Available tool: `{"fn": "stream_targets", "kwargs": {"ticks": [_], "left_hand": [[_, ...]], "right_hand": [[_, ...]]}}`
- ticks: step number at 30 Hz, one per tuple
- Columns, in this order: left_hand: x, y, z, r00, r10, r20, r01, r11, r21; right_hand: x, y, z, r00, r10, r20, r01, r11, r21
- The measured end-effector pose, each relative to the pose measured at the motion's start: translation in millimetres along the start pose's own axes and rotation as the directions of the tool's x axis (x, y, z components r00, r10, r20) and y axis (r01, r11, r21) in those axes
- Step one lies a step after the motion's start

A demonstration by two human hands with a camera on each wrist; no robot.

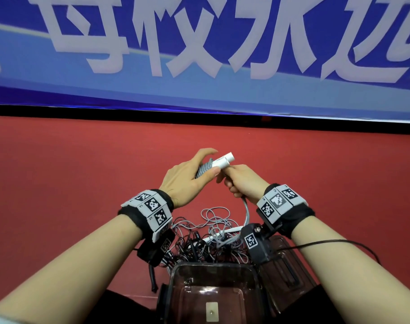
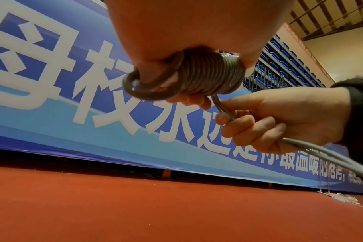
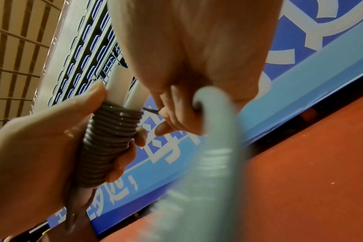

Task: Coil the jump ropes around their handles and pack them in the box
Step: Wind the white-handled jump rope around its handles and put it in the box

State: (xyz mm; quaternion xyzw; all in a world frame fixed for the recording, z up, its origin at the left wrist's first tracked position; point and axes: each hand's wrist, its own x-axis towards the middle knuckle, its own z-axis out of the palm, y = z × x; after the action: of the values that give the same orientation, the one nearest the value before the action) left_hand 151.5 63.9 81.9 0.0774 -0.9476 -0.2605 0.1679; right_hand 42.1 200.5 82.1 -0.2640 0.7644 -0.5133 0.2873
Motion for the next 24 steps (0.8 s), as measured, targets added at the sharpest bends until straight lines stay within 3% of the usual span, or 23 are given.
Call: {"fn": "stream_targets", "kwargs": {"ticks": [5, 10, 13, 15, 19, 24], "left_hand": [[6, -2, -2, 0.98, -0.14, -0.144, 0.144, 0.989, 0.019], [15, -19, -9, 0.916, -0.336, -0.218, 0.351, 0.936, 0.033], [13, -24, -7, 0.932, -0.305, -0.196, 0.344, 0.916, 0.208], [13, -22, -6, 0.936, -0.303, -0.182, 0.342, 0.905, 0.254], [14, -19, -7, 0.932, -0.322, -0.164, 0.358, 0.885, 0.296], [12, -20, -4, 0.971, -0.217, -0.1, 0.239, 0.882, 0.406]], "right_hand": [[-1, 0, 2, 0.999, 0.006, 0.031, -0.009, 0.997, 0.082], [-4, -3, 4, 0.993, -0.104, 0.06, 0.106, 0.994, -0.038], [-9, -10, 4, 0.959, -0.284, -0.006, 0.262, 0.894, -0.363], [-13, -12, 3, 0.93, -0.368, -0.013, 0.318, 0.82, -0.476], [-17, -17, 2, 0.879, -0.476, -0.022, 0.398, 0.76, -0.514], [-18, -20, -2, 0.853, -0.517, -0.069, 0.423, 0.765, -0.486]]}}
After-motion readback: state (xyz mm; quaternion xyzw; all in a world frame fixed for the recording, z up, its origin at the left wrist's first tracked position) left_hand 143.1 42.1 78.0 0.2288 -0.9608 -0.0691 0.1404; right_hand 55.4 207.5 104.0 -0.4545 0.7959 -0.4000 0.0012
